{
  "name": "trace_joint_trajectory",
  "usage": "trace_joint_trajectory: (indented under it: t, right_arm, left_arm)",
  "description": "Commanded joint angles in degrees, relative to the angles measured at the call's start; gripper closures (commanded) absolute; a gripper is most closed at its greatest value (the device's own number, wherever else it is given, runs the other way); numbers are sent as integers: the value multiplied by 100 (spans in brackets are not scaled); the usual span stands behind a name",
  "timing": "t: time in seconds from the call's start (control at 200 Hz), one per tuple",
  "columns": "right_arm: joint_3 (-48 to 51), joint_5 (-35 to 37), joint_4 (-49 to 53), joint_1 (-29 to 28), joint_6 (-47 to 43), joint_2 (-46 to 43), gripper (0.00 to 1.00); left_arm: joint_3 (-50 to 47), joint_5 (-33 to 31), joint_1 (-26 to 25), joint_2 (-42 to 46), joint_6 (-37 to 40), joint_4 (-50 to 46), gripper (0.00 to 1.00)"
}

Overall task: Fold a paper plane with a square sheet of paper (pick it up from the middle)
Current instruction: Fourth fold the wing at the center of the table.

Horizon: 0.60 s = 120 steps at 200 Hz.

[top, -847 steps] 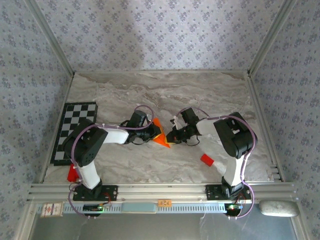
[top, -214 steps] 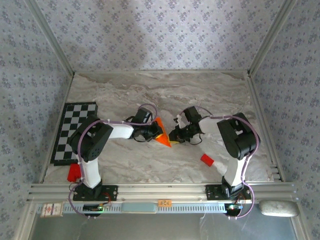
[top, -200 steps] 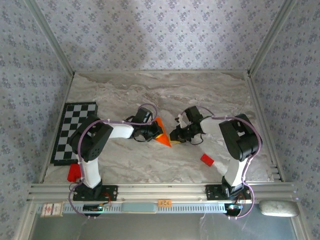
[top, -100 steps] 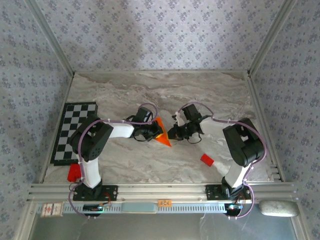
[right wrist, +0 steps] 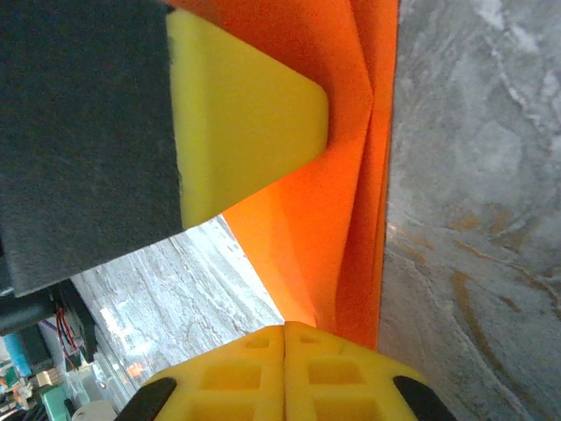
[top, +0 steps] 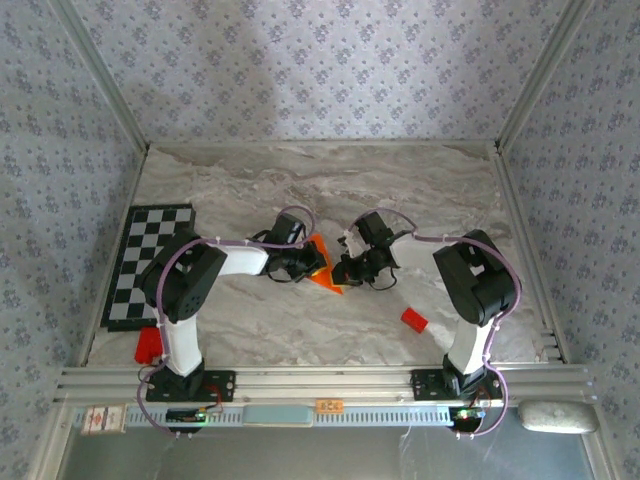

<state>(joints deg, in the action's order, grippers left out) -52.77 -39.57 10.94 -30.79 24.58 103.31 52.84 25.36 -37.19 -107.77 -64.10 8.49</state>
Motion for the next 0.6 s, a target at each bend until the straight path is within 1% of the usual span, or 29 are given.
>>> trace_joint_trajectory:
  t: [0.0, 0.29, 0.595]
  right_arm:
    - [-97, 98, 244, -28, -102, 152, 92]
    - [-101, 177, 414, -17, -130, 285, 92]
    - [-94, 360, 648, 18, -215, 254, 92]
  left_arm:
    - [-78, -251, -30, -377, 29, -776, 94]
    - [-38, -282, -34, -382, 22, -868, 94]
    - [138, -465, -34, -436, 31, -1499, 94]
